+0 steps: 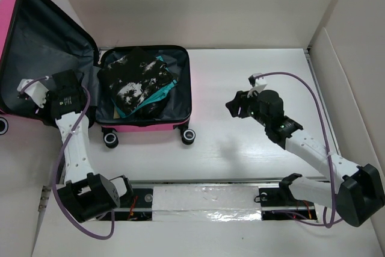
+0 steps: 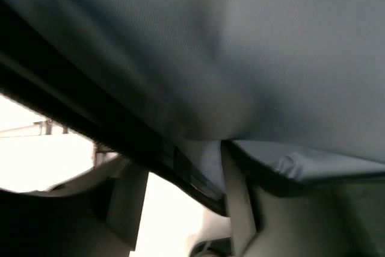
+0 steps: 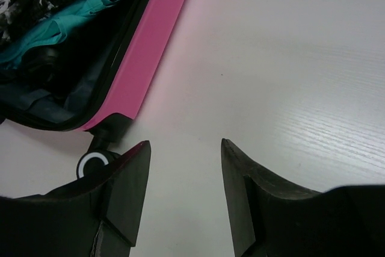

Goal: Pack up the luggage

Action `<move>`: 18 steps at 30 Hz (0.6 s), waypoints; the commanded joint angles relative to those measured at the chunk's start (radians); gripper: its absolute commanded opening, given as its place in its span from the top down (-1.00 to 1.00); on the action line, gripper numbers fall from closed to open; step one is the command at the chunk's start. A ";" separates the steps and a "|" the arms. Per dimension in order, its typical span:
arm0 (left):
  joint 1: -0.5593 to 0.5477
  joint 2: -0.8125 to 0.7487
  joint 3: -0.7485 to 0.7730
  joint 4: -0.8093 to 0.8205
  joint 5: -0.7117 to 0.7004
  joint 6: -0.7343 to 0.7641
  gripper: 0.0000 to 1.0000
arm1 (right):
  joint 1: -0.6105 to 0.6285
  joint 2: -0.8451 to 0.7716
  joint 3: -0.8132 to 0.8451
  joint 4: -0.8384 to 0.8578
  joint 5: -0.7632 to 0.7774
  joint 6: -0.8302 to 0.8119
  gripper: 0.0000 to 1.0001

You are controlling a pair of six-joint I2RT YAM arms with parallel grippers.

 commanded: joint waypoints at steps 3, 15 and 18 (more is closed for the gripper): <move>0.008 -0.007 0.054 0.010 0.016 0.006 0.38 | 0.022 0.031 0.062 0.004 0.051 -0.027 -0.13; -0.295 -0.240 -0.051 0.200 0.189 0.086 1.00 | 0.022 0.155 0.091 0.007 0.086 -0.017 -0.17; -0.400 -0.324 -0.104 0.253 0.227 0.085 1.00 | 0.031 0.198 0.104 0.004 0.089 -0.017 -0.22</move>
